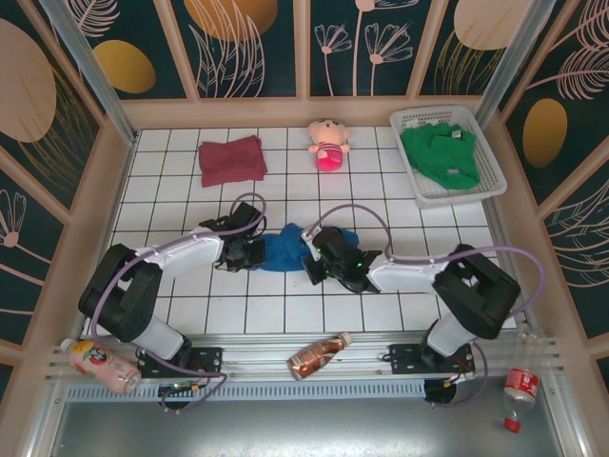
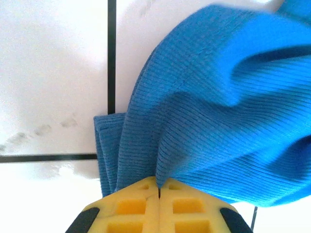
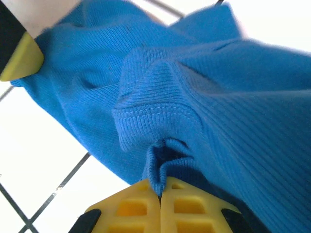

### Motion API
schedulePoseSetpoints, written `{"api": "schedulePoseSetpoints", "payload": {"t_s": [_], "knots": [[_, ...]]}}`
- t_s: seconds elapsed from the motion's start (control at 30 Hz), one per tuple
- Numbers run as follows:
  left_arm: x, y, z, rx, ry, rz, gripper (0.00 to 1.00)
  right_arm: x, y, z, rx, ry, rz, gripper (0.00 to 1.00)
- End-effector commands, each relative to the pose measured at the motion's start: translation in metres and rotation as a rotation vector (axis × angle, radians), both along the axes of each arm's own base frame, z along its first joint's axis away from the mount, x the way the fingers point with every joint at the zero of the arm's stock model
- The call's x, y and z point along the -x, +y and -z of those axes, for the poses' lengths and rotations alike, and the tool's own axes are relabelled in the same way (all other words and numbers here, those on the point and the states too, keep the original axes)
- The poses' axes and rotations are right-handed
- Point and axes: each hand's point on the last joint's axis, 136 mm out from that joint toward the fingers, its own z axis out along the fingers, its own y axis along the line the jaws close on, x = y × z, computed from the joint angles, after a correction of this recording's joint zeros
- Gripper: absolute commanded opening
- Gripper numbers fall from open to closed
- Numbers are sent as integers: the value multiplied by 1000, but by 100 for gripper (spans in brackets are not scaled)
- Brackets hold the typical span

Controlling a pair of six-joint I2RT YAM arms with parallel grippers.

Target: Fold and stack the tank tops

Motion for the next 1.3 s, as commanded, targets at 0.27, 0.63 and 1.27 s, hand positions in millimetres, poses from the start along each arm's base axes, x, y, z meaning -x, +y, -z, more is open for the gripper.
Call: {"api": "schedulePoseSetpoints", "payload": {"t_s": [0.27, 0.63, 1.27], "knots": [[-66, 31, -189, -231, -365, -4, 0, -75, -98, -225, -285, -451, 244, 0], [-55, 60, -316, -278, -560, -28, 0, -86, -161, -409, -375, -906, 288, 0], [19, -52, -244, 449, -303, 155, 0, -146, -122, -397, -473, -878, 210, 0]]}}
